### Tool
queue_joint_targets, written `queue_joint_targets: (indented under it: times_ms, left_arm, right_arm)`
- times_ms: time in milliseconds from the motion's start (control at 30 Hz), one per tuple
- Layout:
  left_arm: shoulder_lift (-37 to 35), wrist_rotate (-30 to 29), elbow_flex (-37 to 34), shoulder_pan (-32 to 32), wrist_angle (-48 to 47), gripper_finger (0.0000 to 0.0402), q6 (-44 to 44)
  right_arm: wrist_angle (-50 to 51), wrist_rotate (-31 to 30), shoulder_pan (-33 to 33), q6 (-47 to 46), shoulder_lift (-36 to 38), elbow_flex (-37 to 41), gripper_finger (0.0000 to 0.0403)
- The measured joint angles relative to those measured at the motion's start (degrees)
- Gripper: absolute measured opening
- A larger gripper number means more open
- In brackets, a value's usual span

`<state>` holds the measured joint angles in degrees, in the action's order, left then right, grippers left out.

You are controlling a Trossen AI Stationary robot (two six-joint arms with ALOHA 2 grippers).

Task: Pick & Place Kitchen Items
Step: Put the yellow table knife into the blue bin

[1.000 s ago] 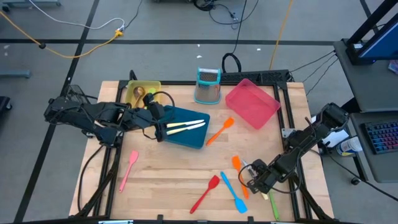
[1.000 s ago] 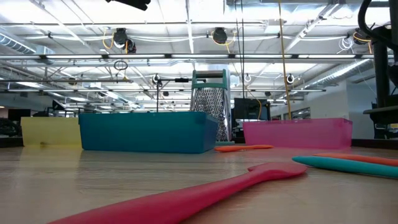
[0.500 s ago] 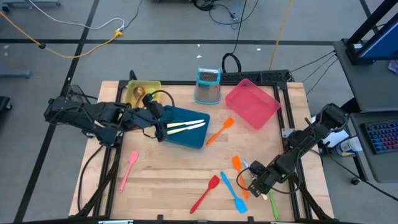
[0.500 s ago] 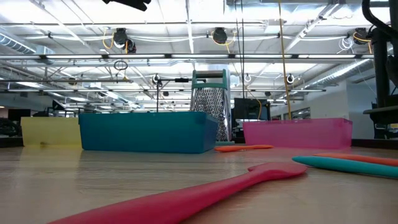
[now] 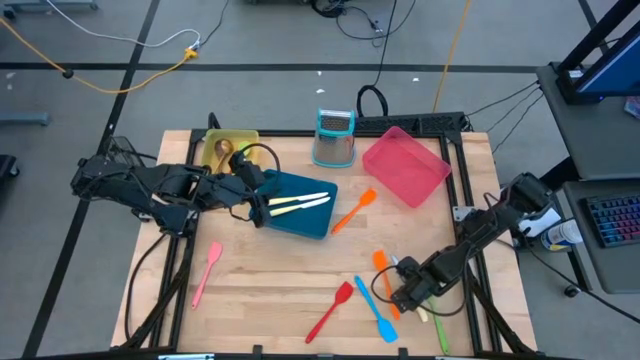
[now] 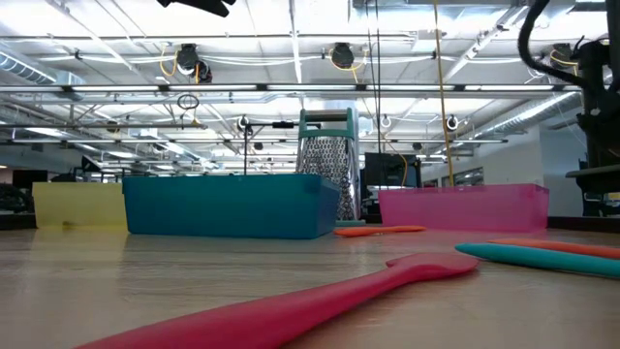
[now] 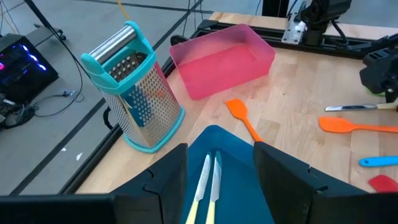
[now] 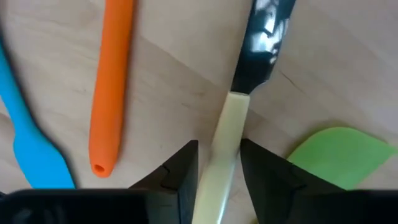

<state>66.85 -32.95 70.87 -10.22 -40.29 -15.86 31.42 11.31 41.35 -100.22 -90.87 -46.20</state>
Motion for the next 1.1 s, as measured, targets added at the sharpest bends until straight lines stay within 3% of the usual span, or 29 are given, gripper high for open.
queue_joint_targets:
  times_ms: [167,433,700,1100]
  left_arm:
    - [0.0,0.0,0.0,0.0,0.0,0.0189,-0.1]
    - [0.0,0.0,0.0,0.0,0.0,0.0189,-0.1]
    - [0.0,0.0,0.0,0.0,-0.2,0.0189,0.6]
    - [0.0,0.0,0.0,0.0,0.2,0.0189,1.1]
  right_arm:
    - [1.4,0.7,-1.6,1.7,0.0,-0.2,0.0096]
    - [3.6,-3.0,-1.6,5.6,0.1,-0.2,0.0039]
    - [2.4,-4.3,-1.6,10.8,2.2,-0.2,0.0038]
    - [15.7,-21.0,-1.6,12.5,13.0,0.1,0.0045]
